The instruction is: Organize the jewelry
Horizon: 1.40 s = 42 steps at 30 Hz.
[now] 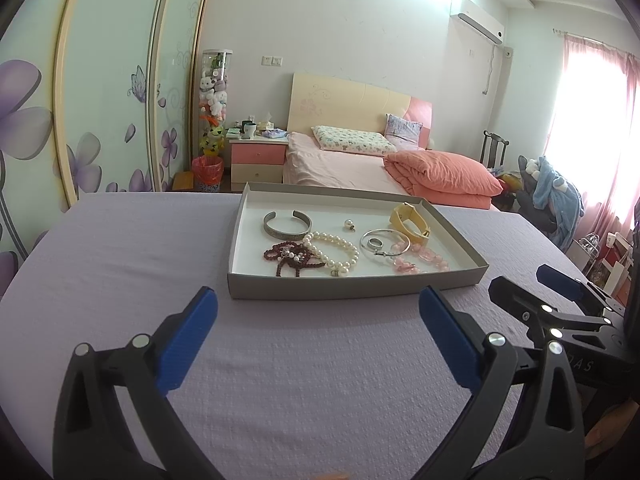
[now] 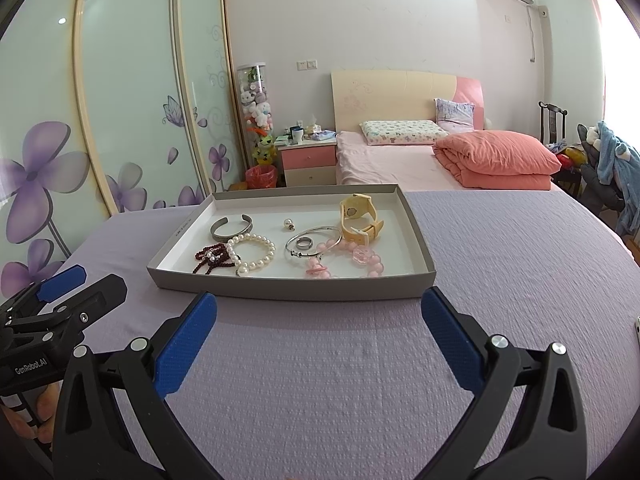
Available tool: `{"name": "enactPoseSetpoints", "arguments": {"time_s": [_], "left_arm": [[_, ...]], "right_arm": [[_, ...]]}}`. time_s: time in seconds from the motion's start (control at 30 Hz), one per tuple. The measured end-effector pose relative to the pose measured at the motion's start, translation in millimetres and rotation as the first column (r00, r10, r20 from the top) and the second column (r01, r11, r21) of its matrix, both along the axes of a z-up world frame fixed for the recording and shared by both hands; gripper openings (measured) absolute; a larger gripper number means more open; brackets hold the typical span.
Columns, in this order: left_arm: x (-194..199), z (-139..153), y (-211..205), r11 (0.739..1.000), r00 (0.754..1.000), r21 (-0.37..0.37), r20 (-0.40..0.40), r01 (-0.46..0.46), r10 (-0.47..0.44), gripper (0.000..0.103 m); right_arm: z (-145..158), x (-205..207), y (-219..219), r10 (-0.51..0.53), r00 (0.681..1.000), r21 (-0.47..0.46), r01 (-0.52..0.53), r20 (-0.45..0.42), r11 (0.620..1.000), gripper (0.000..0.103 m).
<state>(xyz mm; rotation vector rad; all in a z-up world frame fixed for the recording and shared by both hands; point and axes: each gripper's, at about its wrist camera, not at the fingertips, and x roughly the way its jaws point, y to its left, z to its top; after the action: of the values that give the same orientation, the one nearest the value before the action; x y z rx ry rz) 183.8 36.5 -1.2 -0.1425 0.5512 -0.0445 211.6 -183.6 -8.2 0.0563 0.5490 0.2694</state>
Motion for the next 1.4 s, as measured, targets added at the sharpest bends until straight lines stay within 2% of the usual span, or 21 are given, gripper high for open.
{"name": "enactPoseSetpoints", "arguments": {"time_s": [1.4], "left_arm": [[2.6, -5.6, -0.7, 1.0, 1.0, -0.002, -0.012, -0.002, 0.002, 0.101]], "right_arm": [[-0.5, 0.0, -0.7, 0.001, 1.0, 0.0, -0.001, 0.0, 1.0, 0.102]]}}
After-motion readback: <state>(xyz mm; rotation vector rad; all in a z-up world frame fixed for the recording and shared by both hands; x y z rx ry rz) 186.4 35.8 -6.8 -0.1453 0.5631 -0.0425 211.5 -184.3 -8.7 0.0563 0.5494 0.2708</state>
